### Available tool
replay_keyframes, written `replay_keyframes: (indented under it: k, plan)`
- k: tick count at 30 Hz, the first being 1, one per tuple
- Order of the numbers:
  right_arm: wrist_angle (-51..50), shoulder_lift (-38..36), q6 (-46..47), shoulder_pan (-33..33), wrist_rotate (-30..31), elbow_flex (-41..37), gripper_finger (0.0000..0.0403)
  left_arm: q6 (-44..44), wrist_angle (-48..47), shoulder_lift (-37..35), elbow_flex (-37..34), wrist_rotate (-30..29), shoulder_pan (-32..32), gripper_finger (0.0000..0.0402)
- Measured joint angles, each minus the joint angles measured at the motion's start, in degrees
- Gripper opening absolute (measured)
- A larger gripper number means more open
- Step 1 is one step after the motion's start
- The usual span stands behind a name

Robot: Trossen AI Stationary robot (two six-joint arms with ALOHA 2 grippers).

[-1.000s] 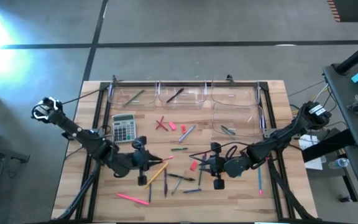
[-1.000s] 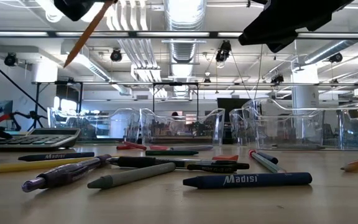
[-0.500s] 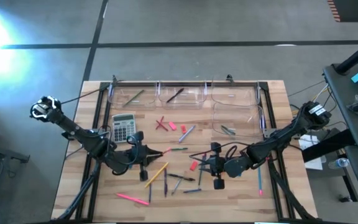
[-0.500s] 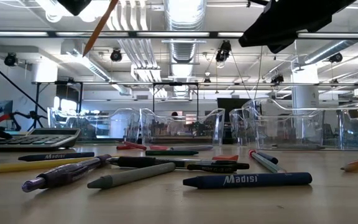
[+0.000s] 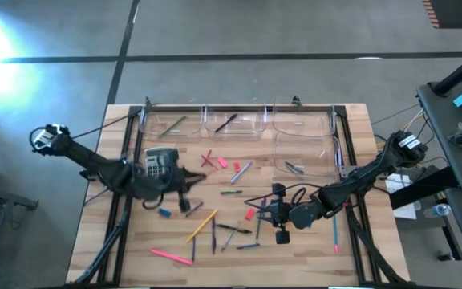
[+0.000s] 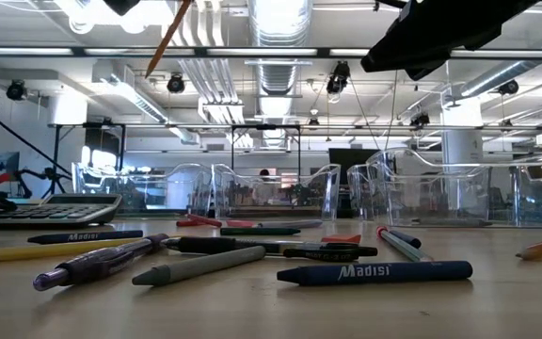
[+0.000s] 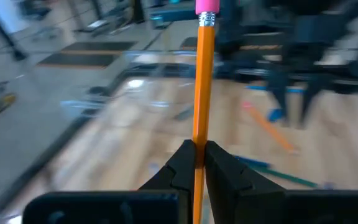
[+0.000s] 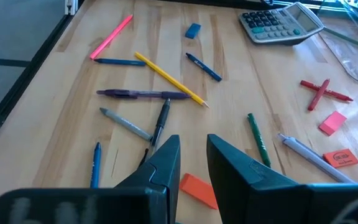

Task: Sort crayons/erasers/pens/pencils in bins
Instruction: Put the orange pencil into the top right transparent bin

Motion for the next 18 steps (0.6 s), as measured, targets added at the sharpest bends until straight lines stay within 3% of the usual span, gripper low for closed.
replay_keyframes:
  k: [4, 10, 16, 18]
  plan:
    - [0.0, 0.0, -0.51, -0.12, 1.06, 0.0, 0.0073, 0.06, -11.3, -3.67, 3.92, 2.54, 9.39, 0.0008]
    - [-0.01, 0.0, -1.12, -0.12, 1.47, 0.0, 0.0073, 3.09, -26.41, -4.81, 9.22, 9.91, 29.72, 0.0008]
    - [-0.02, 0.0, -1.16, -0.11, 1.53, -0.02, 0.0073, 10.49, -29.43, -0.91, 9.67, 20.33, 49.96, 0.0008]
    - [0.0, 0.0, -1.16, -0.13, 2.14, -0.02, 0.0073, 14.13, -29.59, 1.4, 9.65, 21.26, 54.73, 0.0008]
